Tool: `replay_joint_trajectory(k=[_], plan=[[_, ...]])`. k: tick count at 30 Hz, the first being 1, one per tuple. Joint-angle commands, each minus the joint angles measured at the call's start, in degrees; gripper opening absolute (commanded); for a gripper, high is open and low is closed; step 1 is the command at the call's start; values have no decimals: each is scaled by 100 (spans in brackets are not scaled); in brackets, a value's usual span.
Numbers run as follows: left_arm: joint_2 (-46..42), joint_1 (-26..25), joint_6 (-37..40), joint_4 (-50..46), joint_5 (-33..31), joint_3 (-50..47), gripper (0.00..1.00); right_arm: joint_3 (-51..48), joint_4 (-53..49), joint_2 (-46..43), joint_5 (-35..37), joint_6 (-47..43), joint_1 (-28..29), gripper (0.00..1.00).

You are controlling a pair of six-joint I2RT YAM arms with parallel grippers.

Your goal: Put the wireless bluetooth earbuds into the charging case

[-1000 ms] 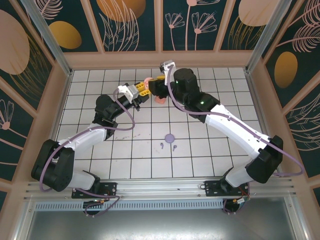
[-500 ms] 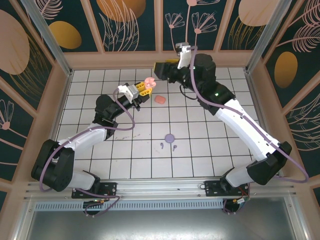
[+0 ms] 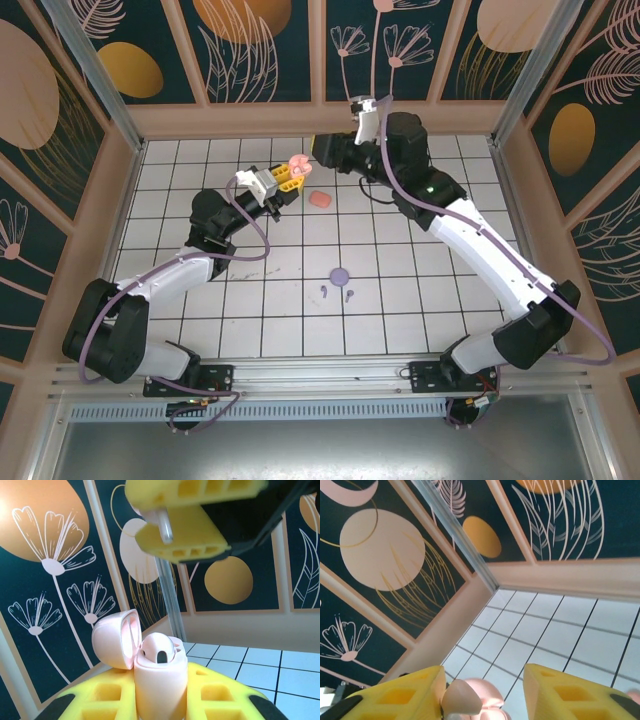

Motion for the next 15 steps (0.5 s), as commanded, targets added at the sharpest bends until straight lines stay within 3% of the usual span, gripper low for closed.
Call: replay_joint_trajectory(k=[1, 11, 15], plan=[[59, -35, -82, 340, -26, 125, 0, -258, 313, -197, -282, 127, 6, 42], [116, -37, -127, 340, -14, 183, 0, -508, 376, -299, -499, -27, 111, 25], [121, -35, -148, 338, -70, 173, 0, -674, 451, -353, -289, -42, 141, 24]])
